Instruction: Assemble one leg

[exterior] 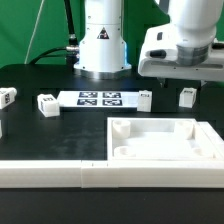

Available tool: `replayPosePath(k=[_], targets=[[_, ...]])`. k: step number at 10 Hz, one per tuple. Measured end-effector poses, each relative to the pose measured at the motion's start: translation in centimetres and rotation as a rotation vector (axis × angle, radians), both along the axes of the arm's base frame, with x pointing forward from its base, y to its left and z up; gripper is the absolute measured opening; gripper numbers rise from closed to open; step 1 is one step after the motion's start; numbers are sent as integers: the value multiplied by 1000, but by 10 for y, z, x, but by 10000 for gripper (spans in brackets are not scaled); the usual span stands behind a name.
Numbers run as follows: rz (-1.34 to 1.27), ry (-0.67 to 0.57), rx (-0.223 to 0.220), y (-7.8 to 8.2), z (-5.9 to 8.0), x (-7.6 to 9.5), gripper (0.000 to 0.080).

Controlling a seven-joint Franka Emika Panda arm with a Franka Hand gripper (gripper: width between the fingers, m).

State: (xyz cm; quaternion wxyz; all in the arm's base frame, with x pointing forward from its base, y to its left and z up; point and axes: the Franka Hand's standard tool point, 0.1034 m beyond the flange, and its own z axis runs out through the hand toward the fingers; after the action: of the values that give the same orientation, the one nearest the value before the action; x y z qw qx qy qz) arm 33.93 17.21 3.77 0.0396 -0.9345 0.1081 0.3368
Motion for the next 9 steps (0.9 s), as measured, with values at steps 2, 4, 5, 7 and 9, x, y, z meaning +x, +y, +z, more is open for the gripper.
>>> replayPosePath(k=[2,4,5,7,9], targets=[[3,182,28,8,-3,-6,648],[-1,218,26,17,-11,-2,648],[6,217,28,19,-14,-4,648],[0,238,23,14,-24,-11,648],[-1,242,19,14,-29,-15,648]])
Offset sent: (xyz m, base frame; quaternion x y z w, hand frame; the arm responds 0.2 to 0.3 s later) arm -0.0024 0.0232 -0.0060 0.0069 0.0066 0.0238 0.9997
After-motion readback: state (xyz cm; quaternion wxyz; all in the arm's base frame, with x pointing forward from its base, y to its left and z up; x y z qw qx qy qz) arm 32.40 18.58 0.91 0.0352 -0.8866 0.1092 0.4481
